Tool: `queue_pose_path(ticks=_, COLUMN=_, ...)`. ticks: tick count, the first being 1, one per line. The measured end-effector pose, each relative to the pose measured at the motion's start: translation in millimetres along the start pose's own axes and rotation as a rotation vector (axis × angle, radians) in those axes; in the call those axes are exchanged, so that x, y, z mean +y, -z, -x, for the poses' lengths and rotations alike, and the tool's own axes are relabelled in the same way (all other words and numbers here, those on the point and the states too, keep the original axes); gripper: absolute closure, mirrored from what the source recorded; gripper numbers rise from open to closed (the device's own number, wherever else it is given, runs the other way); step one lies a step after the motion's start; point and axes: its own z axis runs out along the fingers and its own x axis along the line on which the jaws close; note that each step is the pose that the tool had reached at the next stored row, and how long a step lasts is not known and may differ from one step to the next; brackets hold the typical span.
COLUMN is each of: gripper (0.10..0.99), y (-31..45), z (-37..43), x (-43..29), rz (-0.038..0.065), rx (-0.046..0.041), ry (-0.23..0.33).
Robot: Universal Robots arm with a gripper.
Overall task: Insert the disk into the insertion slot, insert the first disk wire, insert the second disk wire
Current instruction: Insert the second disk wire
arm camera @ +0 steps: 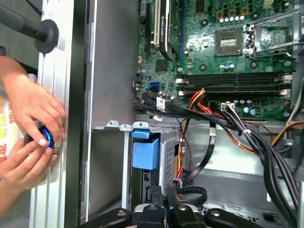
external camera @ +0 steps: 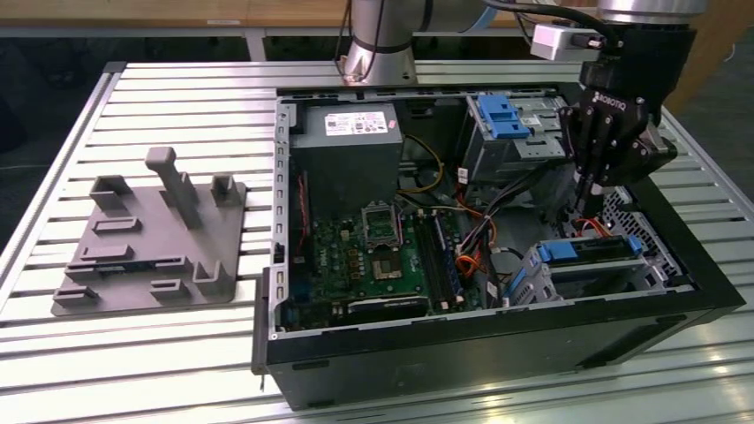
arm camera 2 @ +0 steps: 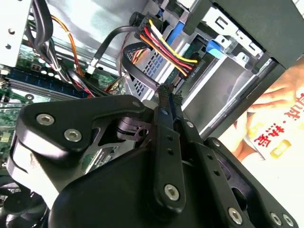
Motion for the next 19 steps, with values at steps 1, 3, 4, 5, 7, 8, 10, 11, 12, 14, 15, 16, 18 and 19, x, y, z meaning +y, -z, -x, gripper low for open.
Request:
queue_pose_path(ticks=1, gripper=0.941, y=0.6, z=-0.6, x=-0.5, rz=0.0, rx=-0.0054, ry=0.0)
queue_pose_path(ticks=3, gripper=0.941, y=1.2, z=-1.4, x=-1.7, rz=-0.001, rx=-0.0159, ry=0.0)
queue_pose_path(ticks=4, gripper=0.941, y=1.1, z=-1.9, x=-2.1, rz=-0.001, rx=-0.0213, ry=0.0)
queue_pose_path(ticks=5, gripper=0.941, y=0.9, z=-2.5, x=-2.3, rz=-0.001, rx=-0.0269, ry=0.0)
queue_pose_path(ticks=7, gripper=0.941, y=0.3, z=-3.9, x=-2.4, rz=-0.002, rx=-0.0437, ry=-0.001)
queue_pose_path(ticks=8, gripper=0.941, y=0.1, z=-4.7, x=-2.4, rz=-0.002, rx=-0.0521, ry=-0.001)
queue_pose_path(ticks=10, gripper=0.941, y=-0.5, z=-6.1, x=-2.4, rz=-0.002, rx=-0.0663, ry=-0.001)
queue_pose_path(ticks=11, gripper=0.941, y=-0.8, z=-6.9, x=-2.4, rz=-0.003, rx=-0.0722, ry=-0.001)
queue_pose_path(ticks=12, gripper=0.941, y=-1.1, z=-7.7, x=-2.4, rz=-0.003, rx=-0.0779, ry=-0.002)
queue_pose_path(ticks=14, gripper=0.941, y=-1.8, z=-9.4, x=-2.3, rz=-0.003, rx=-0.0894, ry=-0.003)
queue_pose_path(ticks=15, gripper=0.941, y=-2.1, z=-10.2, x=-2.2, rz=-0.003, rx=-0.0943, ry=-0.003)
queue_pose_path(ticks=16, gripper=0.941, y=-2.4, z=-11.1, x=-2.2, rz=-0.003, rx=-0.0987, ry=-0.004)
queue_pose_path(ticks=18, gripper=0.941, y=-3.1, z=-12.9, x=-2.1, rz=-0.003, rx=-0.1062, ry=-0.005)
queue_pose_path(ticks=19, gripper=0.941, y=-3.5, z=-13.9, x=-2.1, rz=-0.003, rx=-0.109, ry=-0.006)
